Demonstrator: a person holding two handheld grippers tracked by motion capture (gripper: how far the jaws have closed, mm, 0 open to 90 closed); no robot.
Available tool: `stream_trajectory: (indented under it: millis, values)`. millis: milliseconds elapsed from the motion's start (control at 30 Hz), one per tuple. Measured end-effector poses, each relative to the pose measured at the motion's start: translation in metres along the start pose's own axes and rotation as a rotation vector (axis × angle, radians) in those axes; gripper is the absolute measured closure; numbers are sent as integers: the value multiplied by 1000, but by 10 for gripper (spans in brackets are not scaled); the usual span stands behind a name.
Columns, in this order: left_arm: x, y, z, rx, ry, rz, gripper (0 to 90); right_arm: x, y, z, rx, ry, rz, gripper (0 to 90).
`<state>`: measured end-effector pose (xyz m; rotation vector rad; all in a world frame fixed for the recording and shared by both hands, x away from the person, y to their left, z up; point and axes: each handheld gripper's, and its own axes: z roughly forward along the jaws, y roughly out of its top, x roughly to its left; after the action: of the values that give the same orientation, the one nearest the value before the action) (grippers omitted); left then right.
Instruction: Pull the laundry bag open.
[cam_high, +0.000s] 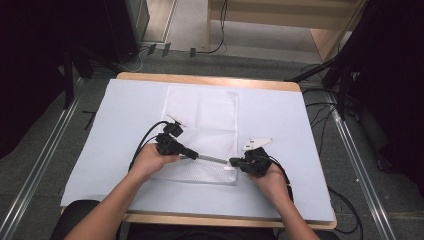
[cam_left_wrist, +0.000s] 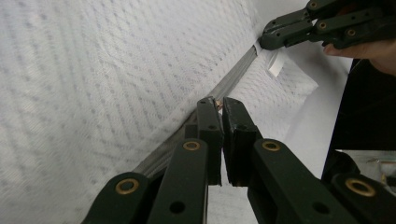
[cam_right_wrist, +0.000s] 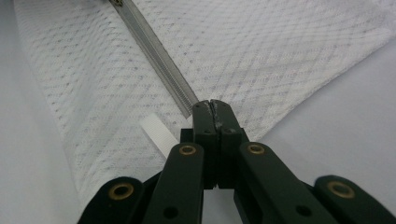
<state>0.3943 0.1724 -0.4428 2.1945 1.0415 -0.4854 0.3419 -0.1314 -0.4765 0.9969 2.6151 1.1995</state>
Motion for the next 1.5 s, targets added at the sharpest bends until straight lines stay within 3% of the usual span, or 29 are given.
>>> stream_trajectory:
  millis: [100,167,267,400,500,1100,1500]
  values:
    - [-1,-2,-5,-5,-11,3,879,0,0,0,2,2,1,900]
    - [-3,-2,-4,-5,7,16,879,0,0,0,5,3,6,900]
    - [-2,-4,-5,3,22,13,879,0,1,0,6,1,6,900]
    - [3,-5,-13,-10,9,-11,879,0,1,0,6,3,6,900]
    - [3,-5,-16,-10,8,-3,879,0,1,0,6,3,8,900]
    - [8,-6,-20,-4,-6,-11,879,0,1,0,7,2,11,900]
    - [8,-8,-23,10,11,-12,879,0,1,1,6,5,11,900]
